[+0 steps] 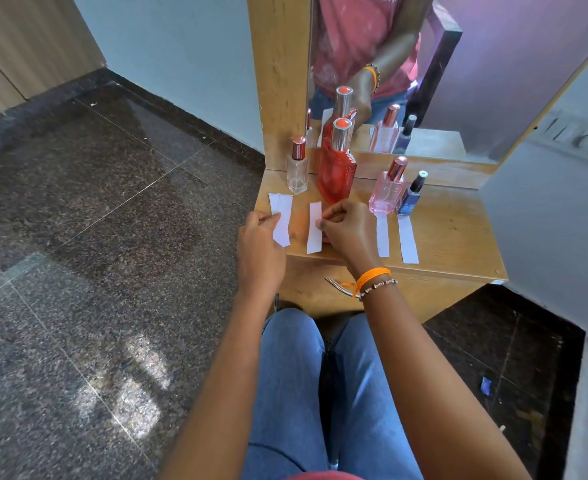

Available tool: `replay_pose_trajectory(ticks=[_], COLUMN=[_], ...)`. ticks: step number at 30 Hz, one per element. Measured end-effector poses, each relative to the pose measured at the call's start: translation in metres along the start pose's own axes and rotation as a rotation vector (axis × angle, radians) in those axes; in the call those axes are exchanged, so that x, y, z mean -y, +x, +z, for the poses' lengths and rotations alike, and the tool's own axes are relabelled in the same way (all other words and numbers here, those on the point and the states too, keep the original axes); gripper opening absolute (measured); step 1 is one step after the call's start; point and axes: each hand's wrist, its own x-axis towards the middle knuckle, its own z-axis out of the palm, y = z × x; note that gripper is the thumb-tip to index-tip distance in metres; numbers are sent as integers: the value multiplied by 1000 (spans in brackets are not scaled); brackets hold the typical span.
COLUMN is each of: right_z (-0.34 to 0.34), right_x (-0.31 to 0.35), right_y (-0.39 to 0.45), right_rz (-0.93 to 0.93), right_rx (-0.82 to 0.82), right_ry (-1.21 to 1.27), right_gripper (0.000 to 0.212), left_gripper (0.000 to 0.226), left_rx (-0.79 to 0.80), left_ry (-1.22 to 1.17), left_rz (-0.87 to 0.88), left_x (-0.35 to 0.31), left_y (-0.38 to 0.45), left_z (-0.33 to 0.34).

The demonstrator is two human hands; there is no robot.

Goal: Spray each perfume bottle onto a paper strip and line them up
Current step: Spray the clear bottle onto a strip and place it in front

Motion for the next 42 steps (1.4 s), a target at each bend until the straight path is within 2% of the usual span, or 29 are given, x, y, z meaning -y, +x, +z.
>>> replay_pose_trajectory(ticks=[6, 9, 15, 20, 23, 28, 34, 38, 42], right_z=[-14, -17, -16, -8, 5, 30, 44, 35, 15], right_x=[-11, -15, -19, -1, 19, 44, 49, 50, 54], right_y=[-14, -17, -19, -15, -5, 20, 34, 22, -2], right_rz=[-127, -181, -268, -390, -479, -449, -373, -473, -574], right_rx=[-66, -119, -144, -153, -142, -133, -195, -243, -283], right_ry=[-174, -251, -398, -237, -150, -114, -261, -209, -99], right_gripper=[5, 5, 11, 12, 21, 38, 25, 23, 22], left_gripper=[46, 50, 49, 49, 50, 49, 49, 50, 51], left_rx=[-63, -91, -36, -21, -38, -59, -79, -103, -67], left_ry=[-93, -58, -179, -343, -414, -478, -496, -513, -535], left_rz=[9, 19, 16, -67, -101, -102, -98, -85, 45], left_x=[-10, -17, -22, -22, -22, -22, -15, -17, -25], left_y=[-3, -7, -6, -2, 2, 7, 12, 9, 7], left_z=[-7, -6, 3, 6, 5, 1, 0, -4, -7])
